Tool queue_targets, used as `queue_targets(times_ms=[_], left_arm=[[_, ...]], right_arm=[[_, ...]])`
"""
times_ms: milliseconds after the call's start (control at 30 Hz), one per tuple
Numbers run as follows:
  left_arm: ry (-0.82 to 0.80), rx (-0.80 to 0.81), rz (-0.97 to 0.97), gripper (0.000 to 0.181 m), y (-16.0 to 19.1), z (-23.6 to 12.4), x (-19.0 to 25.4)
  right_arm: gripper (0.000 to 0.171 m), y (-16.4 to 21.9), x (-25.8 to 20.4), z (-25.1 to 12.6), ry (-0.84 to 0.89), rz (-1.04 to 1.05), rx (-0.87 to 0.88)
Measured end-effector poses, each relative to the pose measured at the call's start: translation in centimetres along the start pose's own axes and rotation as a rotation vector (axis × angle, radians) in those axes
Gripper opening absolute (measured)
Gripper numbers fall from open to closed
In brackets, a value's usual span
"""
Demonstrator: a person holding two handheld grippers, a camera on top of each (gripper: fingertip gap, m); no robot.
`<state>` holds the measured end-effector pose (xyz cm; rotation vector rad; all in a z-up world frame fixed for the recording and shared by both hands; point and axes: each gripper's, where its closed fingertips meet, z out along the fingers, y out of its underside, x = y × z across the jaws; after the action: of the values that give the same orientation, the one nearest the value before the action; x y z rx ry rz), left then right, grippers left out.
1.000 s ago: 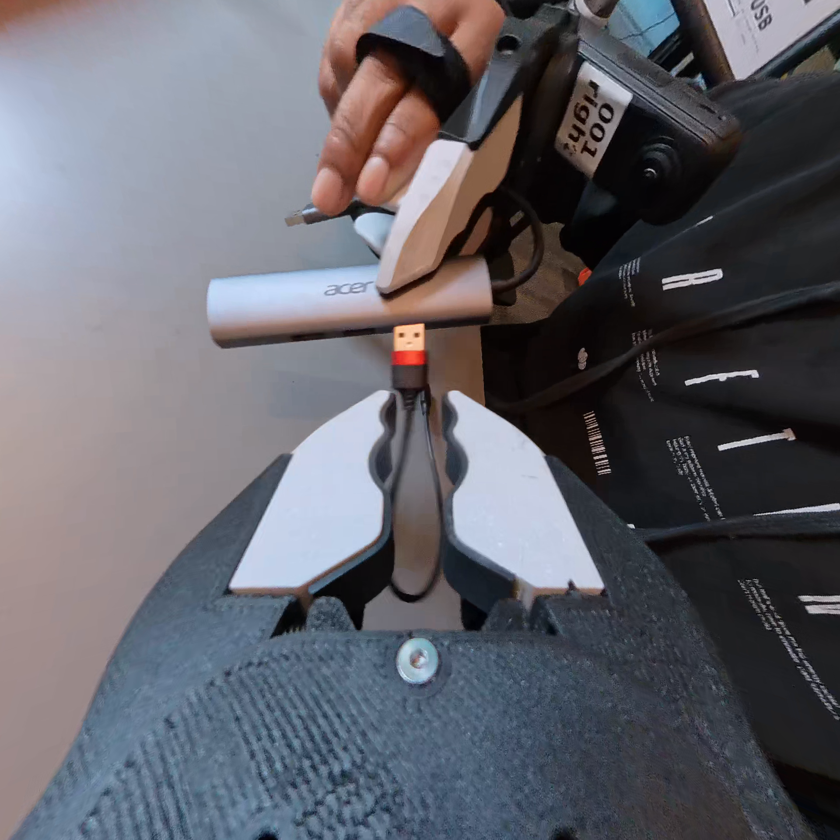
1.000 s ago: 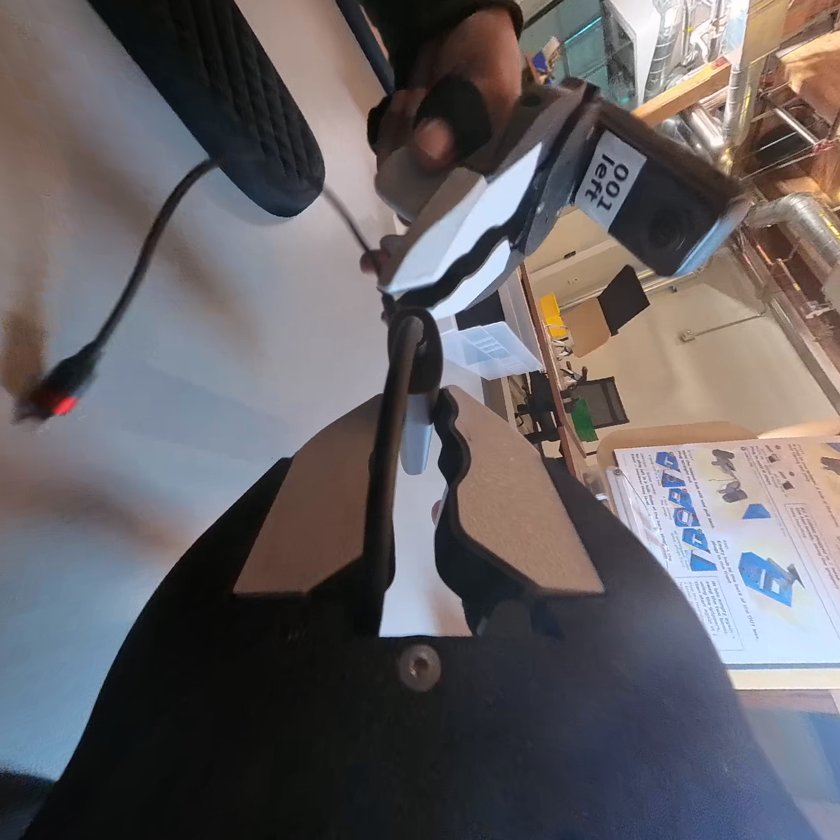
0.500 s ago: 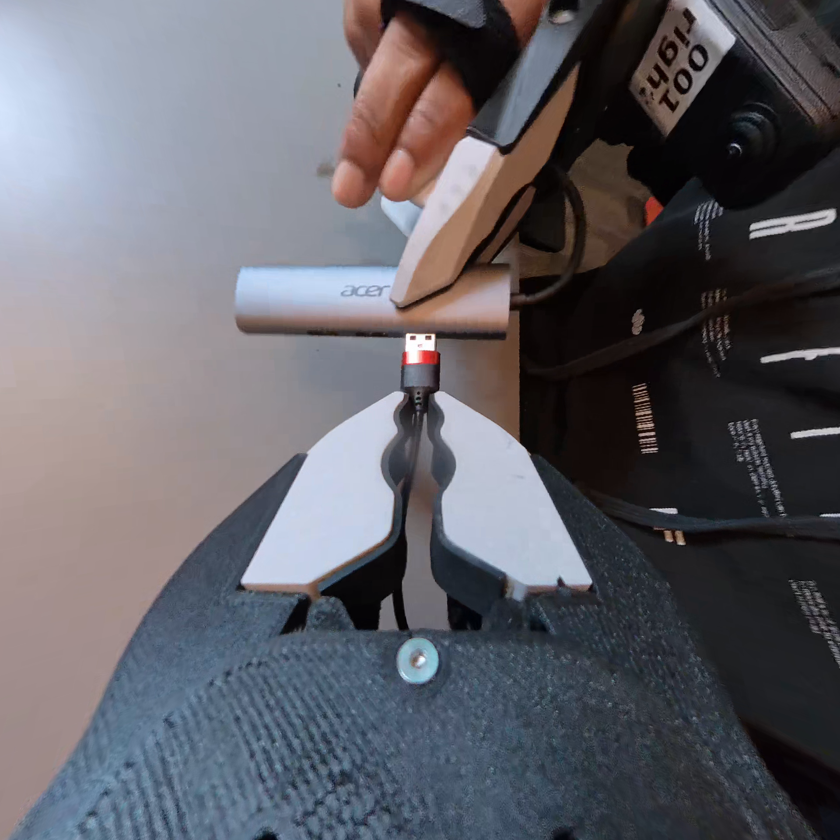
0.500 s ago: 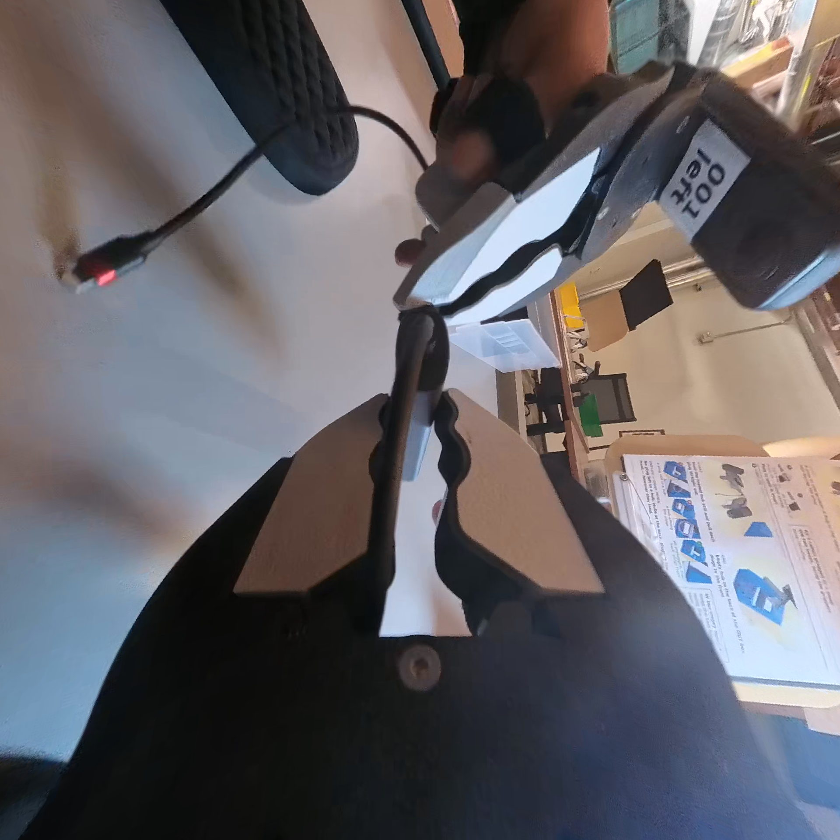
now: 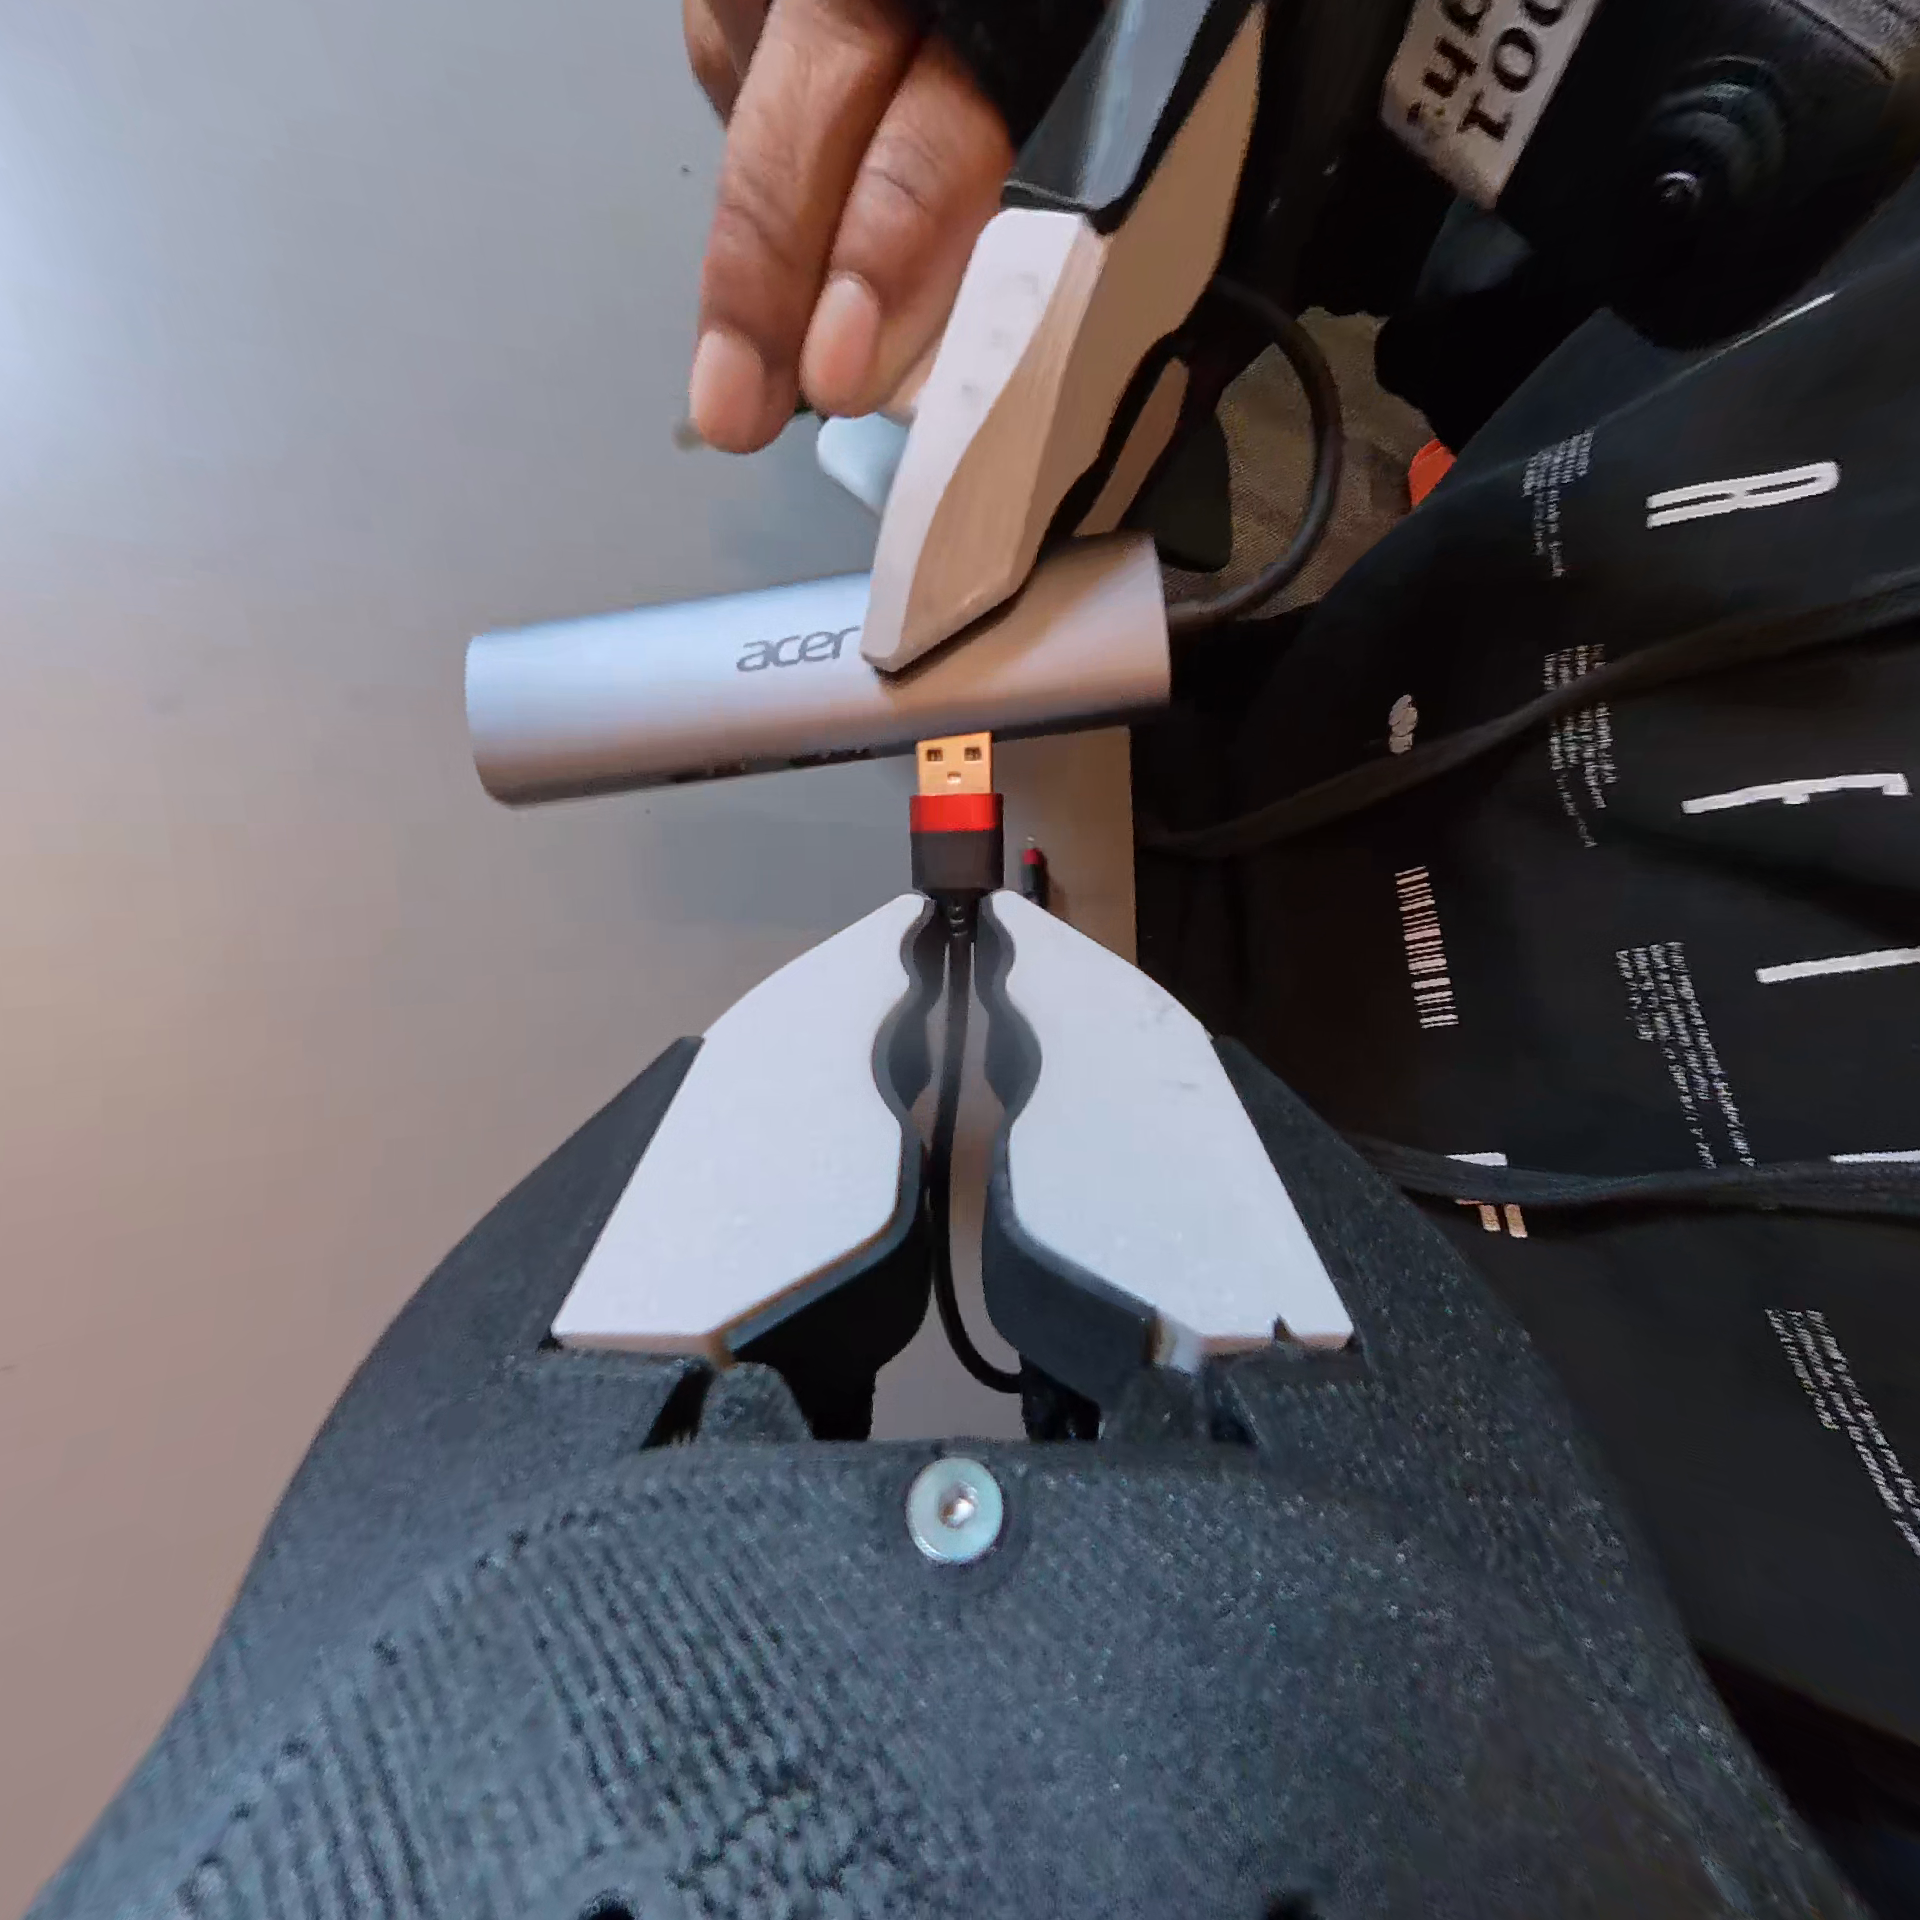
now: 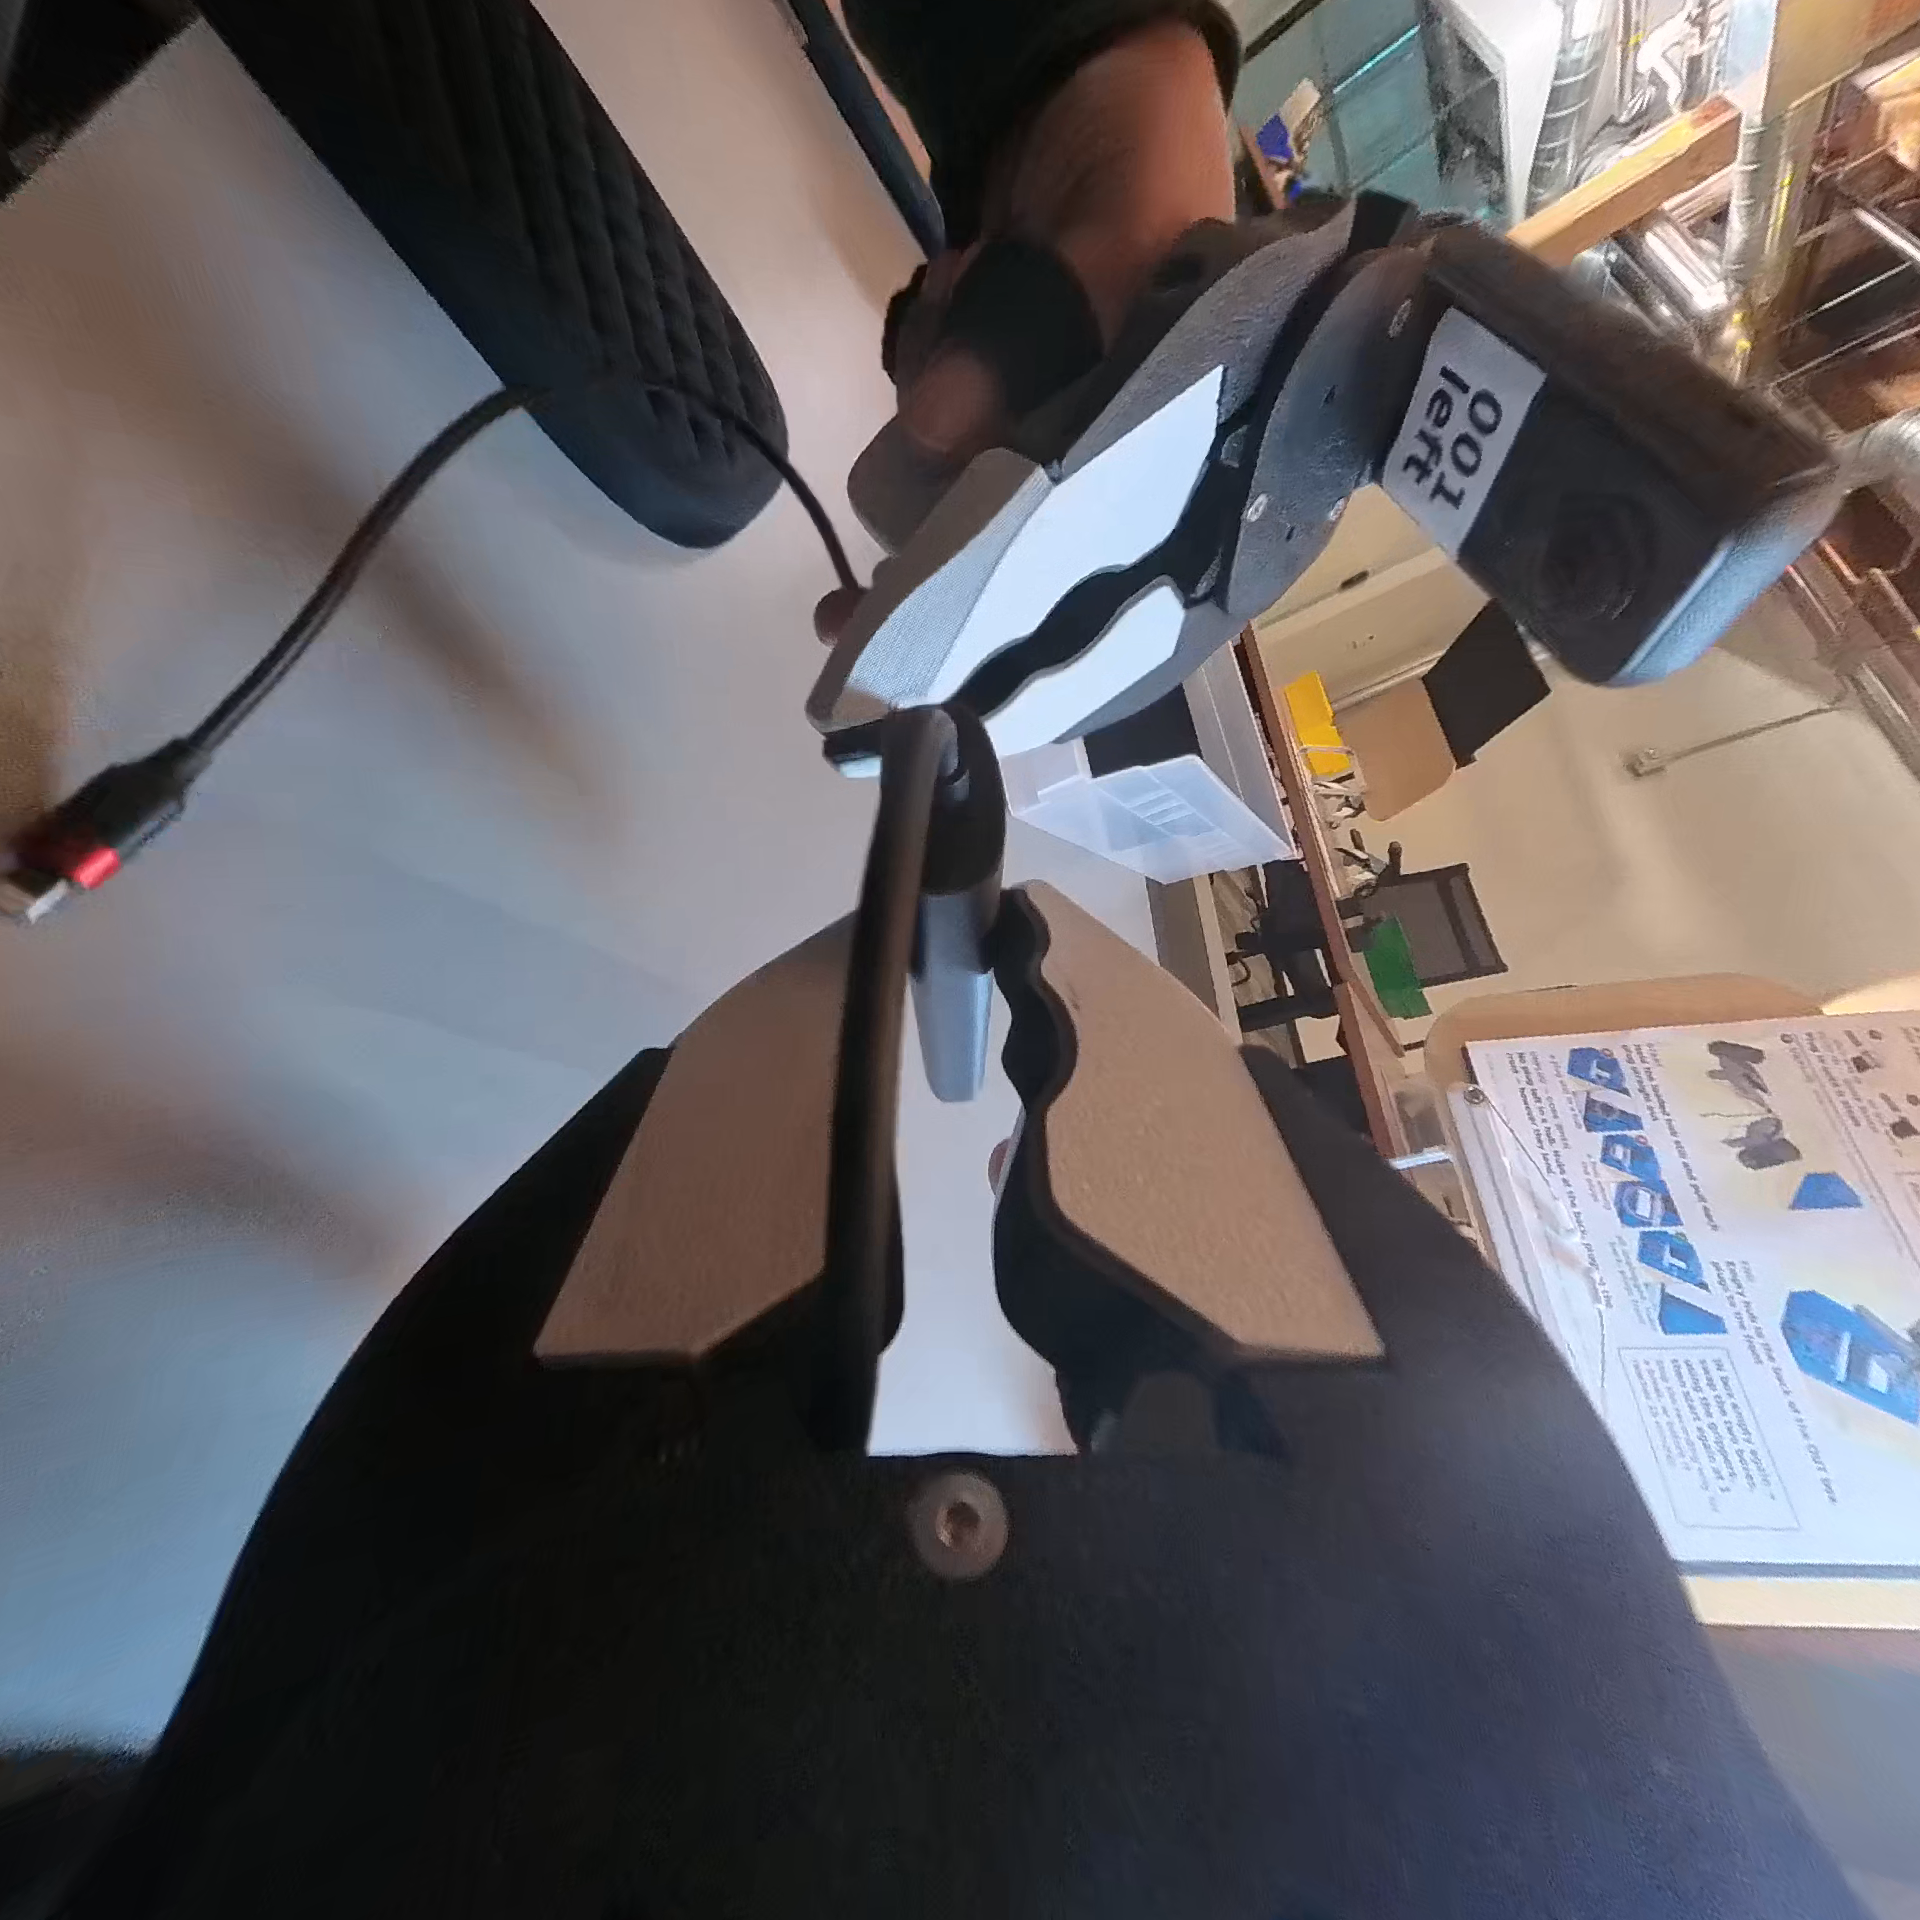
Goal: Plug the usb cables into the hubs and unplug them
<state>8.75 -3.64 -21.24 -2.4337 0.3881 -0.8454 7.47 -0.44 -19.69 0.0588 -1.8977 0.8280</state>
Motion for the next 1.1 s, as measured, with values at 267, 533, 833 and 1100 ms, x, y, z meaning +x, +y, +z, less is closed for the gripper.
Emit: queue_targets(times_ms=[267, 533, 833, 1100], left_arm=[[0.047, 0.062, -0.054, 0.005, -0.5, -0.6, 0.7], [0.004, 0.090, -0.101, 0.005, -0.7, -0.8, 0.1], [0.002, 0.124, -0.117, 0.005, -1.4, -1.2, 0.5], [-0.008, 0.115, -0.123, 0.005, -1.9, -1.6, 1.4]], right_arm=[[0.017, -0.1, -0.5, 0.2, -0.010, -0.119, -0.034], [0.016, 0.1, -0.2, 0.3, 0.007, -0.046, -0.051], [0.017, -0.3, 1.2, -0.3, 0.088, 0.047, -0.004], [0.017, -0.4, 0.9, -0.3, 0.077, -0.036, -0.004]])
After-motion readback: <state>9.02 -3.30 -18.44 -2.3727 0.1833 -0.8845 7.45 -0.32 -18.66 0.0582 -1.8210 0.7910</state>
